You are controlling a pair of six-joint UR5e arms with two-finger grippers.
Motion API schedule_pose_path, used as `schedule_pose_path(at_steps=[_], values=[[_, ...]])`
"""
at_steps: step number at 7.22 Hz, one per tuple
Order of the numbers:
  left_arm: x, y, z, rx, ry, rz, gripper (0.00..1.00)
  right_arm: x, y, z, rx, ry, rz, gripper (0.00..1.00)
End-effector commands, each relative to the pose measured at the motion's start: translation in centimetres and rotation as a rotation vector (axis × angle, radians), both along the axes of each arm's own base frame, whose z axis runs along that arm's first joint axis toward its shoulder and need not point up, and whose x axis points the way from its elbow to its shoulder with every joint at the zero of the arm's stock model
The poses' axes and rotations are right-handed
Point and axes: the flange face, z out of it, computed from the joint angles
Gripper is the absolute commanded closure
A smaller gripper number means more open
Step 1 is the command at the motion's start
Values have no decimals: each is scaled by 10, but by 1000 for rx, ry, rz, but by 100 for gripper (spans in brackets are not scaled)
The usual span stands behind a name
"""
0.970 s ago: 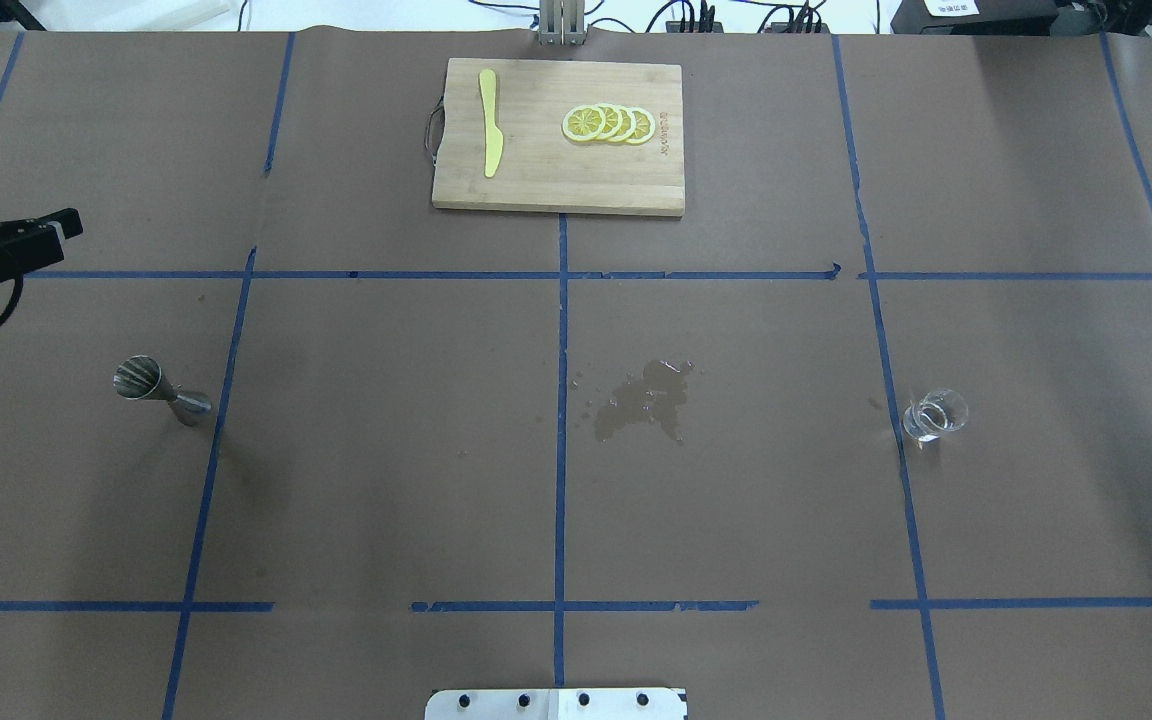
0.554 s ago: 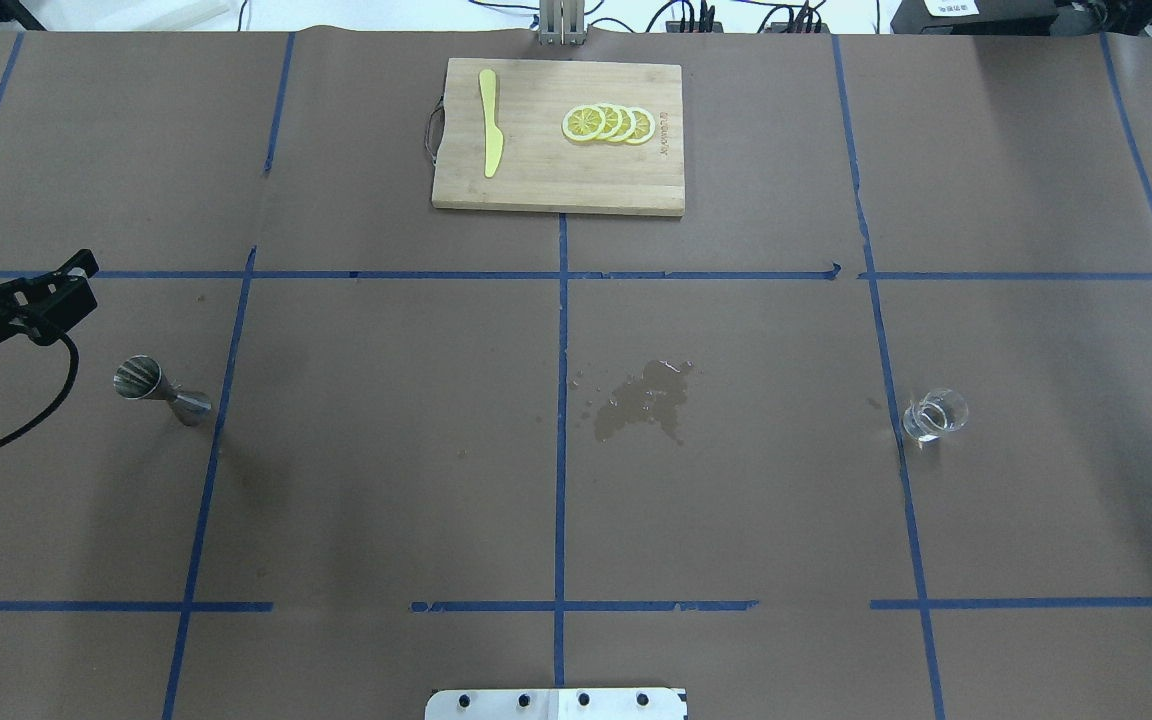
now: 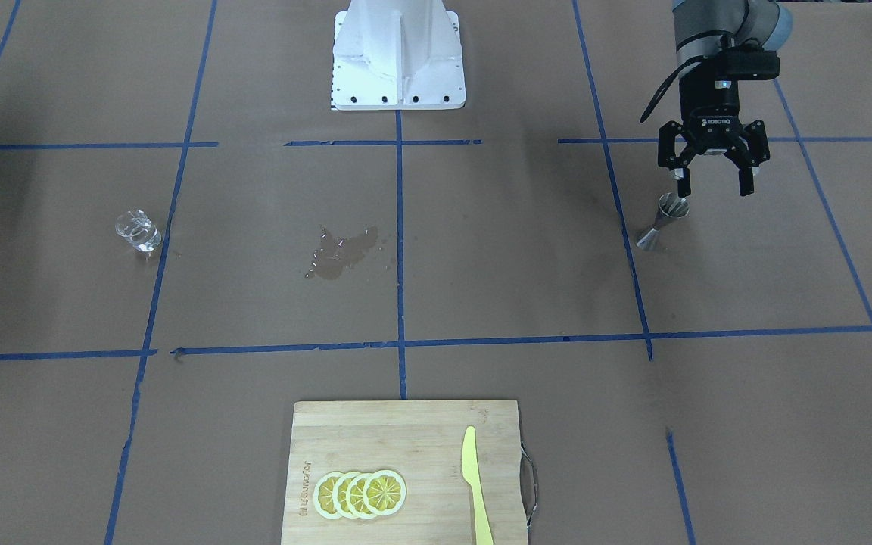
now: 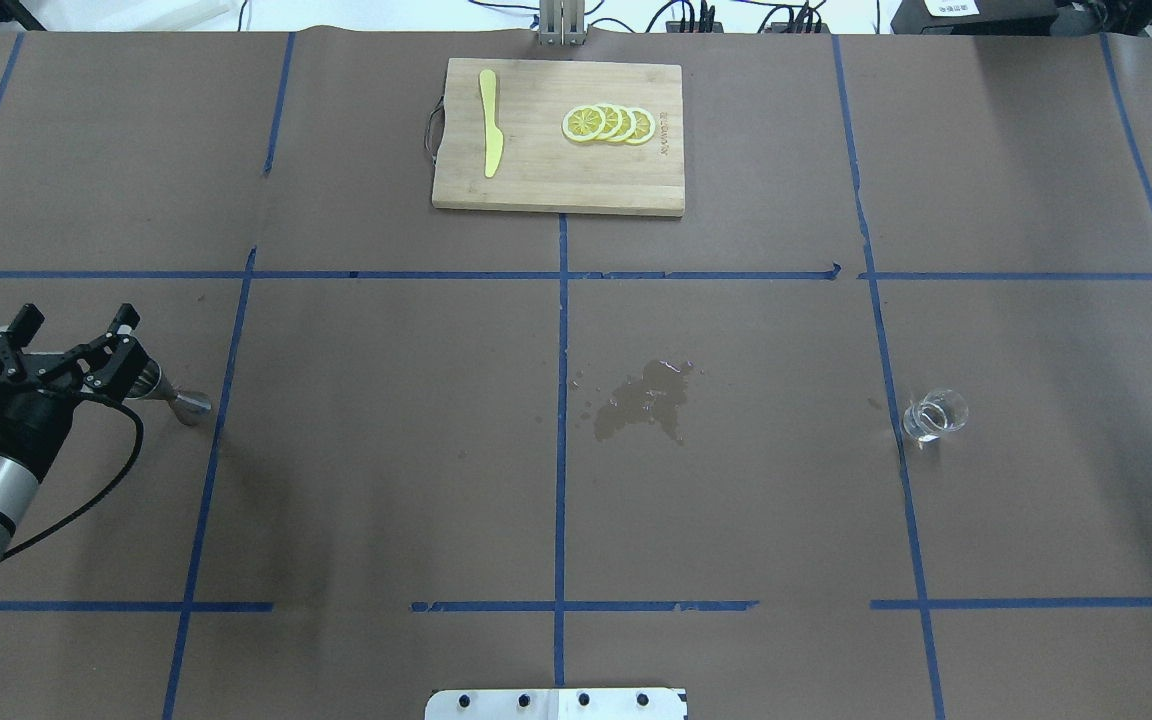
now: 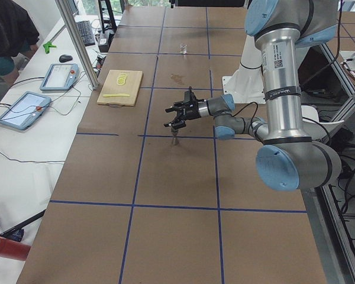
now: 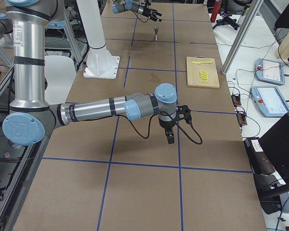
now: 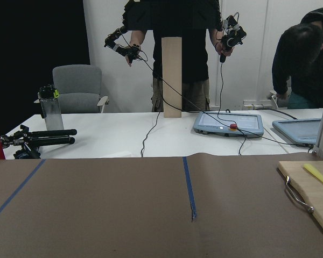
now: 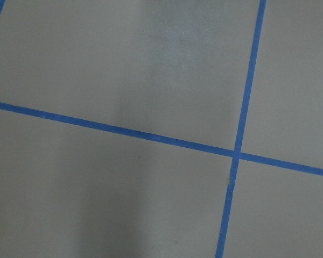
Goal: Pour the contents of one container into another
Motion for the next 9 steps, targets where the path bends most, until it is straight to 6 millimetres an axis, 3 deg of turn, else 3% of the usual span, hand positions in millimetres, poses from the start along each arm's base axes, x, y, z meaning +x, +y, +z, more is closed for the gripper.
schedule_pose_path(at_steps=[1, 2, 5, 9], values=[[29, 17, 34, 40, 19, -13, 0, 0, 0, -1, 3, 0, 0, 0], [38, 18, 42, 46, 4, -21, 0, 0, 0, -1, 3, 0, 0, 0], [79, 15, 43, 46, 26, -18, 0, 0, 0, 1, -2, 1, -1, 0], [83, 17, 65, 40, 28, -13, 0, 0, -1, 1, -2, 1, -1, 0]])
